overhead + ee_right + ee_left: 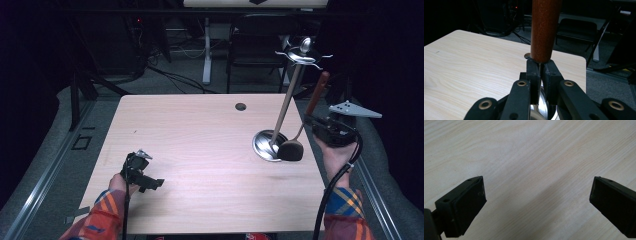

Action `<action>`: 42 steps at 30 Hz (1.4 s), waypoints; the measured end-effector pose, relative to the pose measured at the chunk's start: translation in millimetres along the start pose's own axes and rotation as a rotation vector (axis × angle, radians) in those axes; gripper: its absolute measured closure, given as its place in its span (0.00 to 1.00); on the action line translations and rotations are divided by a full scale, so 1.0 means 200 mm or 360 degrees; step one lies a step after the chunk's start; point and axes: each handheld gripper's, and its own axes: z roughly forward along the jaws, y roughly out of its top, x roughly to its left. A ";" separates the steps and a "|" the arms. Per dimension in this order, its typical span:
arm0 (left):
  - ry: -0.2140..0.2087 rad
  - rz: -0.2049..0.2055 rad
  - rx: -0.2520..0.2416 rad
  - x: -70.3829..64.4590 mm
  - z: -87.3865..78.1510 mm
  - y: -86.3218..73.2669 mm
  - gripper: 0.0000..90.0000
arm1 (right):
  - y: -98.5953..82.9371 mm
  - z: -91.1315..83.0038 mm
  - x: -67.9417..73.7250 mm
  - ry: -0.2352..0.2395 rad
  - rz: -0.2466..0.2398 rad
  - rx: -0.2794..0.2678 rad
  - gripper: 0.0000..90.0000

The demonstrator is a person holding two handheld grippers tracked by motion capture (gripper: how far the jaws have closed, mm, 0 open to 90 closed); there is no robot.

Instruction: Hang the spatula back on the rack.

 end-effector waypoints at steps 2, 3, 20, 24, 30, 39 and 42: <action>-0.0001 0.0000 0.0007 0.00 0.00 0.00 0.00 | 0.01 0.00 0.00 0.0003 0.0002 -0.0007 0.93; -0.0001 0.0000 0.0007 0.00 0.00 0.00 0.00 | 0.01 0.00 0.00 0.0003 0.0002 -0.0007 0.93; 0.0016 0.0003 0.0011 0.00 0.00 0.00 0.00 | 0.08 0.01 -0.02 0.0089 -0.0025 -0.0026 0.93; 0.0023 -0.0004 0.0018 0.00 0.01 0.00 0.00 | 0.09 0.02 -0.01 0.0102 -0.0018 -0.0026 0.93; 0.0013 0.0008 0.0029 0.00 0.02 0.00 0.01 | 0.11 0.04 -0.02 0.0118 0.0006 -0.0016 0.93; 0.0011 0.0005 0.0029 0.00 0.01 -0.01 0.01 | 0.11 0.05 -0.04 0.0126 0.0018 -0.0010 0.93; 0.0014 0.0014 0.0031 0.00 0.01 -0.01 0.01 | 0.12 0.06 -0.05 0.0132 0.0015 -0.0001 0.93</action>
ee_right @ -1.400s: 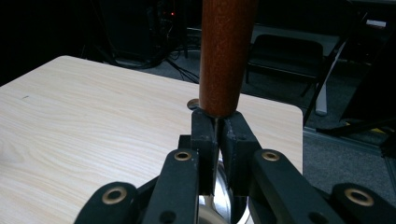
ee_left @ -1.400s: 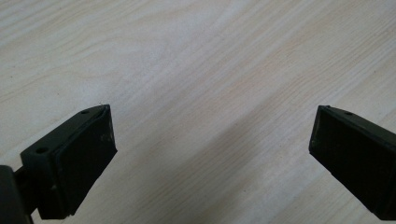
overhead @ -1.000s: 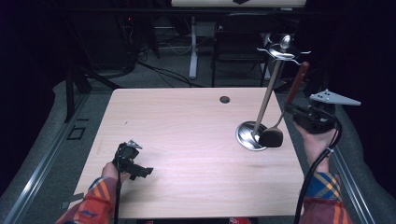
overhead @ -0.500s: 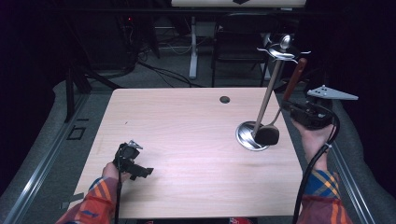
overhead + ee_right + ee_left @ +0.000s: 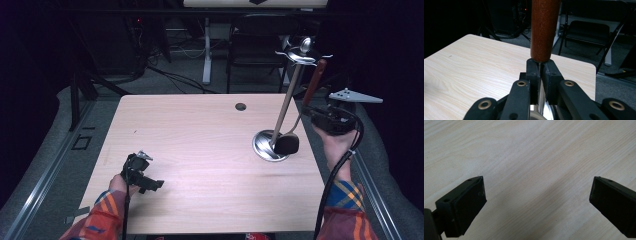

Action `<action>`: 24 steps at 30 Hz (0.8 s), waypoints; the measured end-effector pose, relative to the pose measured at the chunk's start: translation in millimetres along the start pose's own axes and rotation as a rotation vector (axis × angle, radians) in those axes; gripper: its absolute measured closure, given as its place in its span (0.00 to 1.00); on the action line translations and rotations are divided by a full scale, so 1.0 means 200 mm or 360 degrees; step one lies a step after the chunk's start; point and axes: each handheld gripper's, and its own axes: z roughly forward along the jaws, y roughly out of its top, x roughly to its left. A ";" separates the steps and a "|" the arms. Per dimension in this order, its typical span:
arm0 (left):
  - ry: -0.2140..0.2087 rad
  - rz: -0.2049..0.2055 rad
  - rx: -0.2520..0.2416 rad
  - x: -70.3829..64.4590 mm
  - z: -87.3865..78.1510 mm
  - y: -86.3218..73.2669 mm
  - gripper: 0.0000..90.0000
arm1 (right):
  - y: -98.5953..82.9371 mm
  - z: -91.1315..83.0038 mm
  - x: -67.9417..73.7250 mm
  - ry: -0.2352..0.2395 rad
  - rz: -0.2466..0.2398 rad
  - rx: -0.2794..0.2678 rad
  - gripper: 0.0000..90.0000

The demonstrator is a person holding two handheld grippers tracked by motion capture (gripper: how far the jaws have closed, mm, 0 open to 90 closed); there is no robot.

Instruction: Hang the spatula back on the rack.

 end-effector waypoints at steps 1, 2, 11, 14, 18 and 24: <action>0.0000 0.0000 0.0000 0.00 0.00 0.00 0.01 | 0.00 0.00 0.00 0.0000 0.0000 0.0000 0.93; -0.0005 -0.0004 0.0007 0.00 0.00 0.00 0.01 | 0.01 0.00 -0.01 0.0009 0.0007 0.0007 0.93; 0.0012 -0.0031 -0.0013 0.02 -0.02 -0.03 0.01 | 0.02 0.01 -0.01 0.0007 0.0016 0.0009 0.93; 0.0020 -0.0058 -0.0022 0.03 -0.04 -0.05 0.01 | 0.02 0.02 -0.02 0.0007 0.0016 0.0012 0.93; 0.0022 -0.0048 -0.0027 0.03 -0.05 -0.05 0.01 | 0.03 0.03 -0.01 0.0006 0.0016 0.0009 0.93; 0.0029 -0.0057 -0.0029 0.03 -0.05 -0.06 0.01 | 0.03 0.03 -0.01 -0.0013 -0.0008 0.0027 0.93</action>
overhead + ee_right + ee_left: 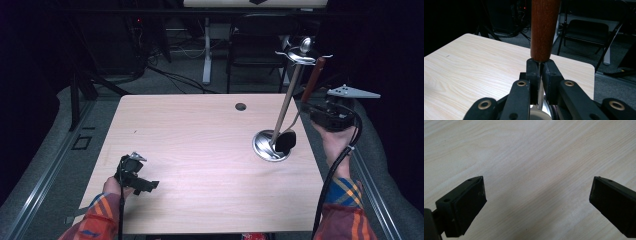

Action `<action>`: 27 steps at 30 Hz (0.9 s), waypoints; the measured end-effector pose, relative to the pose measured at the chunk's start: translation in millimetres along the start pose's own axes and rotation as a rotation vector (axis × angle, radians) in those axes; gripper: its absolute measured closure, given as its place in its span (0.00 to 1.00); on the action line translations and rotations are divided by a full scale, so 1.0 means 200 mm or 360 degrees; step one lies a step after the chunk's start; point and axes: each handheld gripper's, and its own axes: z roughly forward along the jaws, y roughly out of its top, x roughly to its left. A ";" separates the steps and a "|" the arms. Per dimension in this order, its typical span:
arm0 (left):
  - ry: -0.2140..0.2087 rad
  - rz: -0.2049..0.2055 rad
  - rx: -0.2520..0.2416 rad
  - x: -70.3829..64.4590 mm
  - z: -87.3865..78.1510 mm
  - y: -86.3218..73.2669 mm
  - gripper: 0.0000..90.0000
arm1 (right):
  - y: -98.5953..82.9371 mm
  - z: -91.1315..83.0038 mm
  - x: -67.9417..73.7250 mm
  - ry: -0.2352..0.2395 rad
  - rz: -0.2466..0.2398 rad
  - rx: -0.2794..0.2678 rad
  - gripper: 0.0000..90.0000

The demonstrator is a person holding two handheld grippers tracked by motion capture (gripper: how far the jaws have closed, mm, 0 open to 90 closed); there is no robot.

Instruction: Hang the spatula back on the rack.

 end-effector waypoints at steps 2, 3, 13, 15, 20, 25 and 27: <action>-0.0005 -0.0005 -0.0001 0.00 0.00 0.00 0.01 | 0.00 0.01 0.00 0.0005 -0.0009 0.0004 0.93; -0.0004 -0.0007 -0.0001 0.00 0.00 0.00 0.01 | 0.00 0.01 0.00 0.0005 -0.0009 0.0004 0.93; -0.0005 0.0001 0.0001 0.00 -0.01 -0.01 0.01 | -0.01 0.01 0.01 -0.0045 -0.0033 0.0015 0.93; -0.0006 0.0015 -0.0008 0.00 -0.02 -0.01 0.01 | -0.01 0.01 0.01 -0.0048 -0.0030 0.0018 0.93; -0.0010 0.0028 -0.0012 -0.01 -0.02 0.00 0.01 | -0.02 -0.01 0.02 -0.0055 -0.0046 0.0017 0.91; -0.0012 0.0044 -0.0012 -0.01 -0.01 0.01 0.01 | -0.02 -0.01 0.03 -0.0067 -0.0037 0.0025 0.87; -0.0013 0.0056 -0.0009 -0.02 -0.02 0.02 0.01 | -0.02 -0.02 0.03 -0.0071 -0.0040 0.0032 0.87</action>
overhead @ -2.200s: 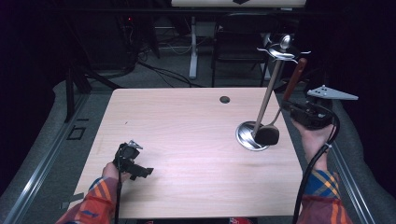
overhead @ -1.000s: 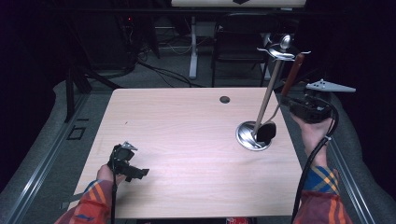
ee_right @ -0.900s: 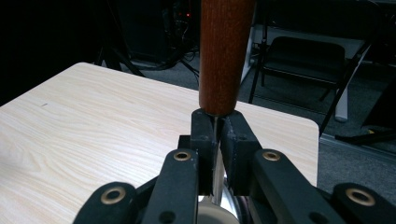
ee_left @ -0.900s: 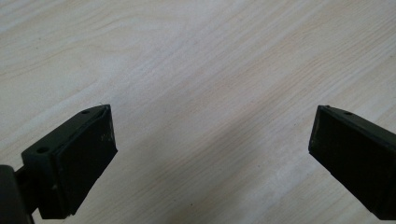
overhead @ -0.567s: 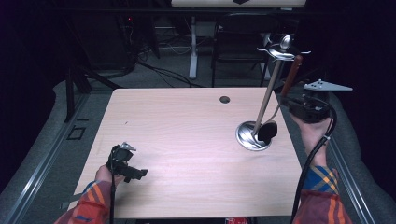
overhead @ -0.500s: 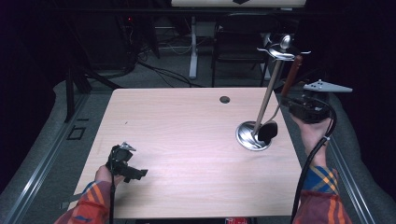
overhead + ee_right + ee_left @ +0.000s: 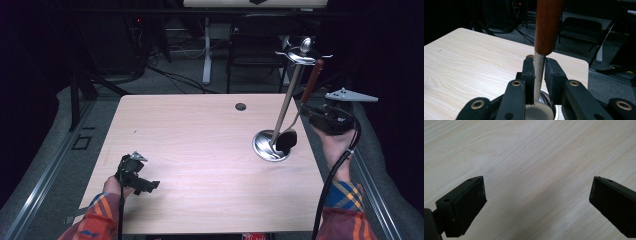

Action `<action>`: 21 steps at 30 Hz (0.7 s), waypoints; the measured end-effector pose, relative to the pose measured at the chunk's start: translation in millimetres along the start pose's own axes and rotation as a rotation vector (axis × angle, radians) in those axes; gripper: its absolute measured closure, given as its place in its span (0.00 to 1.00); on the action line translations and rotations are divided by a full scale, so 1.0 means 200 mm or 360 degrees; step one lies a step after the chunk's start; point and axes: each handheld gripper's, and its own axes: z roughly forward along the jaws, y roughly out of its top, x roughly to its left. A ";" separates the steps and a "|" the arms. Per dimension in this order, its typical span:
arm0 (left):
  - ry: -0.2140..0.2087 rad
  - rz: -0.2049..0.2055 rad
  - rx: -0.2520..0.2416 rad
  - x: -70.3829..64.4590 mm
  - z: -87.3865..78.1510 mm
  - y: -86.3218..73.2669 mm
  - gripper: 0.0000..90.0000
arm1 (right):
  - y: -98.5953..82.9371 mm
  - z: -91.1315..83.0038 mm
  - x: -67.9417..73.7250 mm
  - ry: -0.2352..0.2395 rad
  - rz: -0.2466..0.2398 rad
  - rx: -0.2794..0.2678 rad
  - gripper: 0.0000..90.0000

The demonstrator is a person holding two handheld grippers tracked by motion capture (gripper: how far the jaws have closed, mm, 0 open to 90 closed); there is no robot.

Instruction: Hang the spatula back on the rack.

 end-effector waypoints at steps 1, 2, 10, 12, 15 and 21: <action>0.0003 0.0001 -0.0009 -0.01 0.00 0.00 0.01 | 0.00 0.00 0.00 -0.0003 0.0000 -0.0005 0.86; 0.0000 0.0006 -0.0012 -0.01 0.00 0.00 0.01 | -0.01 0.00 0.01 -0.0006 0.0012 -0.0003 0.85; -0.0005 0.0015 -0.0012 -0.01 0.01 0.02 0.01 | -0.03 -0.02 0.02 -0.0026 0.0018 0.0060 0.74; -0.0010 0.0017 -0.0011 -0.01 0.01 0.02 0.01 | -0.04 -0.03 0.03 -0.0023 0.0010 0.0085 0.71; -0.0011 0.0028 -0.0011 -0.02 0.01 0.03 0.01 | -0.05 -0.03 0.04 -0.0011 0.0000 0.0124 0.63; -0.0018 0.0039 -0.0013 -0.03 0.02 0.04 0.01 | -0.11 -0.03 0.08 0.0005 -0.0005 0.0229 0.38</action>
